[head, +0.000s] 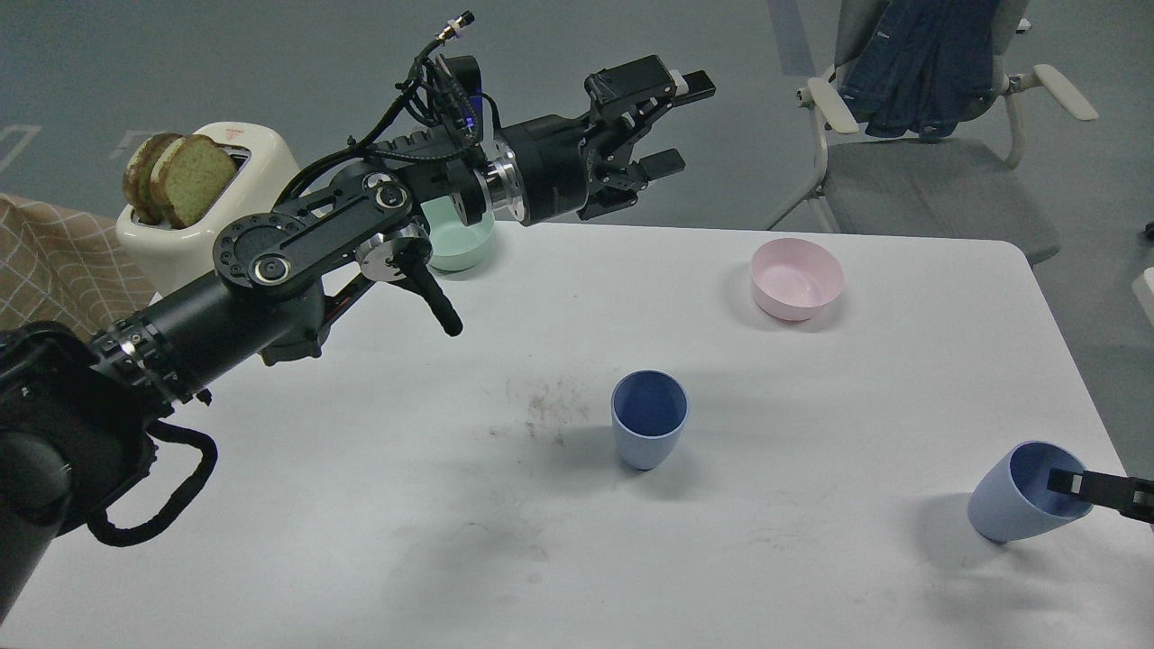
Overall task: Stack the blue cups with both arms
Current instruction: 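Grasp the other blue cup's rim with the right gripper, then lift the blue cup and swing it toward the centered cup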
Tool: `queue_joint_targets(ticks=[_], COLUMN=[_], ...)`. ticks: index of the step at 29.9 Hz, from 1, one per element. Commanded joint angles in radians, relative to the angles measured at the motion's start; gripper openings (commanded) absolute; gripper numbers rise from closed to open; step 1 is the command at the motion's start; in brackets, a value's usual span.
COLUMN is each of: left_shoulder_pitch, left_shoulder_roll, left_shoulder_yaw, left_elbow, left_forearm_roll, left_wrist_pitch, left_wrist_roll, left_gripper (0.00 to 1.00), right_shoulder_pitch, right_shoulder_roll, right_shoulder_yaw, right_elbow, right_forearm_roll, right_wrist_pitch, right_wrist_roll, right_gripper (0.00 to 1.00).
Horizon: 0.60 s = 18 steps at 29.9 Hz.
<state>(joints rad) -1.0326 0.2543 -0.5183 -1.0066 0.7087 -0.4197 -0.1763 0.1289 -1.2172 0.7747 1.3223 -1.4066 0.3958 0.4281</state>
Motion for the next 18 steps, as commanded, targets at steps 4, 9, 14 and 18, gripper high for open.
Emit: queue_joint_targets(ticks=[4,9,14,18], left_shoulder_pitch=[0.000,0.002,0.000,0.000], left_shoulder_roll=[0.000,-0.001,0.000,0.010], left_shoulder_yaw=[0.000,0.000,0.000,0.000], left_elbow=[-0.001,-0.003,-0.004,-0.010], left_forearm_roll=[0.000,0.000,0.000,0.000], left_wrist_pitch=[0.001,0.001,0.002,0.001], left_wrist_roll=[0.000,0.000,0.001,0.001], left_gripper=[0.95,0.95,0.95,0.95], right_shoulder_pitch=[-0.003,-0.002,0.003,0.037], right_shoulder_roll=[0.001,-0.001,-0.028,-0.114], right_shoulder_yaw=[-0.002,-0.002,0.014,0.113], right_elbow=[0.003,0.005,0.037,0.100], right_forearm_roll=[-0.002,0.000,0.000,-0.002], right_wrist_pitch=[0.000,0.000,-0.005,-0.009], right_wrist_roll=[-0.014,-0.014,-0.009,-0.006], right_gripper=[0.07,0.00,0.00,0.00])
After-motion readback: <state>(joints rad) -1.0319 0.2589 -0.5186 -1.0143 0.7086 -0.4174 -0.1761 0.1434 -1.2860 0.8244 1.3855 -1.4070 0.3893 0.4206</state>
